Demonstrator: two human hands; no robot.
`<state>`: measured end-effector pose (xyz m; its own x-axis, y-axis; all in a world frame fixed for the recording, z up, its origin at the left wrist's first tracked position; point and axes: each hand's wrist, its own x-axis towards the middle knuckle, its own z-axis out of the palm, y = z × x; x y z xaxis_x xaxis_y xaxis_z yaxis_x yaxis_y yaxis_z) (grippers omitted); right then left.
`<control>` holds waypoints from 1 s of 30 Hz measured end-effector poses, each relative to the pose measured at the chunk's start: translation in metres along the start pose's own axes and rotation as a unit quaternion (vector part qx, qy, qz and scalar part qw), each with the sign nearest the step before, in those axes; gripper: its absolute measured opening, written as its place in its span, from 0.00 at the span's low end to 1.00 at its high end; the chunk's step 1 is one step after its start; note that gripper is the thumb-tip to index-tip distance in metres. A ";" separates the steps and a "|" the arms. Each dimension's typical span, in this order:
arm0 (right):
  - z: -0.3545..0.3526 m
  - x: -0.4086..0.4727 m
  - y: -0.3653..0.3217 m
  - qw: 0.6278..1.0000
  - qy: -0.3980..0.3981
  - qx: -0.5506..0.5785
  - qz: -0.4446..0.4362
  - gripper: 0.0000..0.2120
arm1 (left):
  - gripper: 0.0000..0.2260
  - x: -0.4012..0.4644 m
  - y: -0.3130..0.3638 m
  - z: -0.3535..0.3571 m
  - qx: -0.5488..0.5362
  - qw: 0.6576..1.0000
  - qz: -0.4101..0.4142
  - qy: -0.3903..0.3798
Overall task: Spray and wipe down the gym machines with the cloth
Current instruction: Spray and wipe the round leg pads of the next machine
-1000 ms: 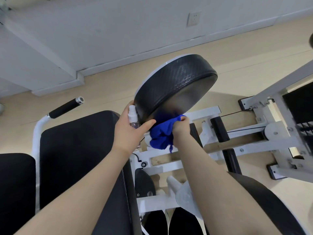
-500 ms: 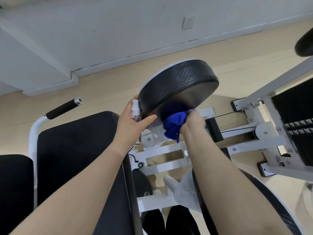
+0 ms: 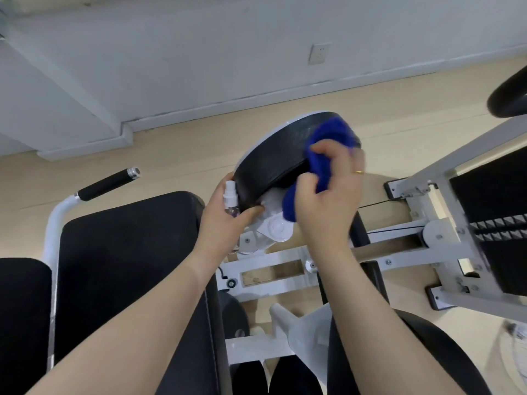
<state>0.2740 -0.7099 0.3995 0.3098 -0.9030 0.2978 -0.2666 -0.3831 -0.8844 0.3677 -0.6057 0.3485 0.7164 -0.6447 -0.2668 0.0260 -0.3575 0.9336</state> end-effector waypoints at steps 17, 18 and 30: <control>-0.035 0.080 0.014 0.961 -0.159 -0.226 -0.013 0.19 | 0.24 0.008 0.014 0.000 0.008 0.999 -0.039 -0.009; -0.034 0.076 0.008 0.961 -0.184 -0.202 -0.048 0.20 | 0.24 0.006 0.014 0.001 0.008 0.999 -0.040 -0.005; -0.048 0.096 0.095 0.944 -0.183 -0.038 0.272 0.19 | 0.22 0.024 0.006 -0.001 0.035 0.998 -0.060 -0.007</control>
<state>0.2349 -0.8422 0.3610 0.3994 -0.8476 -0.3495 -0.5372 0.0925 -0.8384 0.3856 -0.6227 0.3479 0.7006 -0.6037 -0.3804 0.0626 -0.4791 0.8755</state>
